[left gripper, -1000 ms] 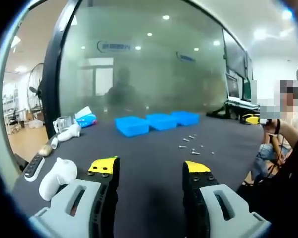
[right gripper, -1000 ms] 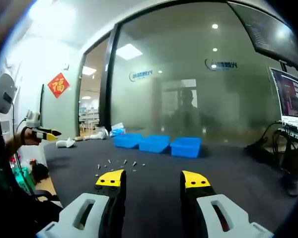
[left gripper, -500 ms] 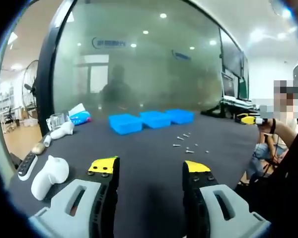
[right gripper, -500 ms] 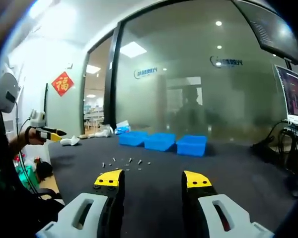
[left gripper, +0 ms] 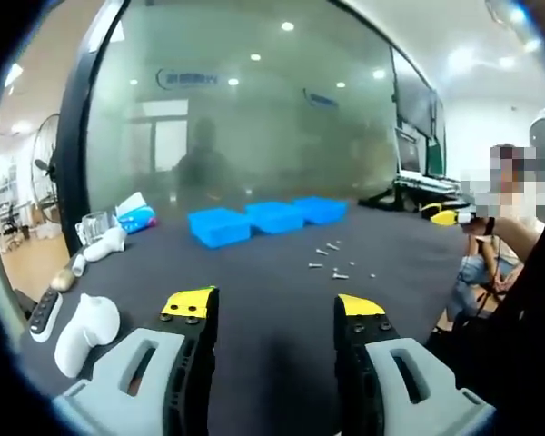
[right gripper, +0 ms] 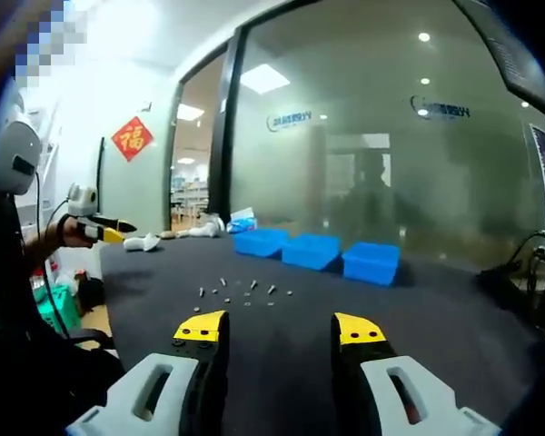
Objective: Sort the screws, nuts, and washers into the corresponding bins
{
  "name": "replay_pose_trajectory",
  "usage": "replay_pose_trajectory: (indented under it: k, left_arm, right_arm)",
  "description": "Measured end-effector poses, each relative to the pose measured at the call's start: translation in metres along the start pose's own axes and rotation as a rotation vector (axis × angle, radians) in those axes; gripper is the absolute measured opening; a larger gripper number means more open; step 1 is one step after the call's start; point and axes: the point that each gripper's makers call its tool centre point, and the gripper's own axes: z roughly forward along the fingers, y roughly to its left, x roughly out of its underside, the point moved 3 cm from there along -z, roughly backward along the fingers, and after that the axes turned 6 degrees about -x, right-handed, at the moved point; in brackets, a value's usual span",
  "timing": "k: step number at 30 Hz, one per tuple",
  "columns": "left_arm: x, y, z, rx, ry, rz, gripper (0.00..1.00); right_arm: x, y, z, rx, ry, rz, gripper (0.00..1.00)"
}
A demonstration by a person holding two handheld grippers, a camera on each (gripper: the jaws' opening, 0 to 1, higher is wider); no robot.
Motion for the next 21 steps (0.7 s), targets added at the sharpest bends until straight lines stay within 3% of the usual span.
replay_pose_trajectory:
  k: [5,15,21]
  left_arm:
    - [0.001,-0.003,0.002,0.027,0.021,0.008,0.49]
    - [0.001,-0.005,0.006,0.076,0.031,0.002,0.49]
    - [0.003,-0.010,0.008,0.107,0.041,0.010,0.49]
  right_arm:
    - [0.003,0.002,0.007,-0.041,0.029,0.006,0.40]
    - [0.005,0.018,0.020,-0.159,0.082,-0.074,0.41]
    - [0.007,0.023,0.022,-0.193,0.103,-0.084,0.40]
